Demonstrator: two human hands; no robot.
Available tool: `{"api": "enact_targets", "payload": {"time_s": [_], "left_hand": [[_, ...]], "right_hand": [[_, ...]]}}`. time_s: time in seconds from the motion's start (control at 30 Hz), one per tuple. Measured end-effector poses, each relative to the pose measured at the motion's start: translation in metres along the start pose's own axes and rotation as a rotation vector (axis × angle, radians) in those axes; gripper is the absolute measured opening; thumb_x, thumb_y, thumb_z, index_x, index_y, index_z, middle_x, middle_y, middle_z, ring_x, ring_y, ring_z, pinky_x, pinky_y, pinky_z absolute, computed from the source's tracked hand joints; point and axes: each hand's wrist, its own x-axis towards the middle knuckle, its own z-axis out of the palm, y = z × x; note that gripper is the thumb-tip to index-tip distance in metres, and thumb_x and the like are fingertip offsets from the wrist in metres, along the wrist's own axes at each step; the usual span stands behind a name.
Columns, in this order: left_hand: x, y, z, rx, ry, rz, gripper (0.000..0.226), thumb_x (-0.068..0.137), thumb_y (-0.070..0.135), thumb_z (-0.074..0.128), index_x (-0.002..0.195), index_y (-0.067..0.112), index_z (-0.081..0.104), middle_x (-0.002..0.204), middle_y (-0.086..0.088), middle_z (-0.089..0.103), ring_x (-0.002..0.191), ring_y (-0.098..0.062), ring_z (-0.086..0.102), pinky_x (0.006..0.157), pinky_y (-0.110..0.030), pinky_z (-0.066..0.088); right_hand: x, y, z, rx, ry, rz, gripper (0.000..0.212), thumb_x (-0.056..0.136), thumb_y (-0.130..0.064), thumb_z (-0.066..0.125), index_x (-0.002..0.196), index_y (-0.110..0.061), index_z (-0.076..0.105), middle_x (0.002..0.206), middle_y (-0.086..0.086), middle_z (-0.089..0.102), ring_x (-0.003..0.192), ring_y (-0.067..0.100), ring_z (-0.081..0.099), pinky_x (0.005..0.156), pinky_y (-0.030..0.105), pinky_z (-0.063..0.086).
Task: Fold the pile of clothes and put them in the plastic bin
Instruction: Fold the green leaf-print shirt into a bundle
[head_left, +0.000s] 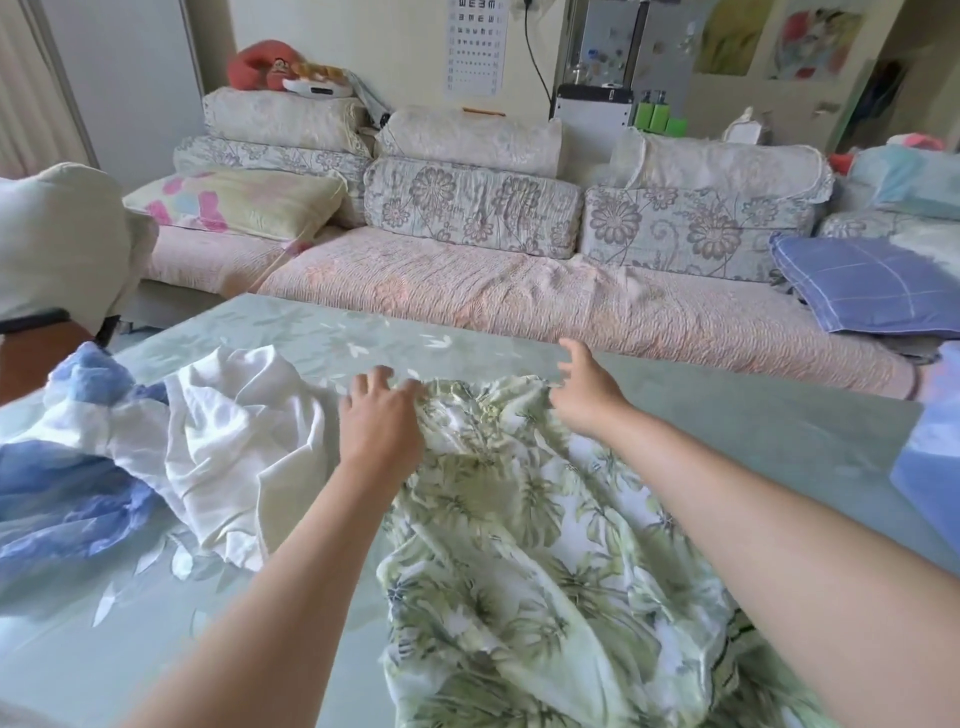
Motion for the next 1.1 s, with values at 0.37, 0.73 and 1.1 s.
{"api": "enact_targets", "payload": {"time_s": [0.37, 0.73, 1.1], "left_hand": [[-0.017, 0.009, 0.017, 0.141, -0.287, 0.194, 0.035, 0.093, 0.004, 0.044, 0.109, 0.026, 0.066, 0.103, 0.003, 0.069, 0.084, -0.019, 0.062, 0.079, -0.032, 0.051], [-0.028, 0.02, -0.011, 0.077, -0.269, 0.224, 0.062, 0.091, 0.014, 0.048, 0.148, 0.032, 0.033, 0.153, 0.0, 0.034, 0.141, -0.025, 0.03, 0.119, -0.049, 0.019], [-0.03, 0.012, -0.026, 0.464, -0.176, -0.085, 0.02, 0.098, 0.011, 0.048, 0.108, 0.016, 0.065, 0.101, -0.001, 0.069, 0.101, -0.022, 0.064, 0.099, -0.039, 0.044]], "right_hand": [[-0.026, 0.042, -0.008, -0.65, -0.058, 0.091, 0.049, 0.082, -0.021, 0.058, 0.131, -0.021, 0.053, 0.129, 0.006, 0.059, 0.118, 0.03, 0.058, 0.092, 0.036, 0.048], [-0.033, 0.028, -0.032, -0.293, -0.106, 0.041, 0.023, 0.09, -0.03, 0.057, 0.086, -0.008, 0.057, 0.091, 0.009, 0.063, 0.078, 0.025, 0.059, 0.067, 0.034, 0.043], [-0.04, 0.036, -0.063, -0.569, -0.121, 0.072, 0.049, 0.093, -0.046, 0.061, 0.062, -0.012, 0.046, 0.062, 0.002, 0.047, 0.064, 0.025, 0.051, 0.051, 0.028, 0.03]]}}
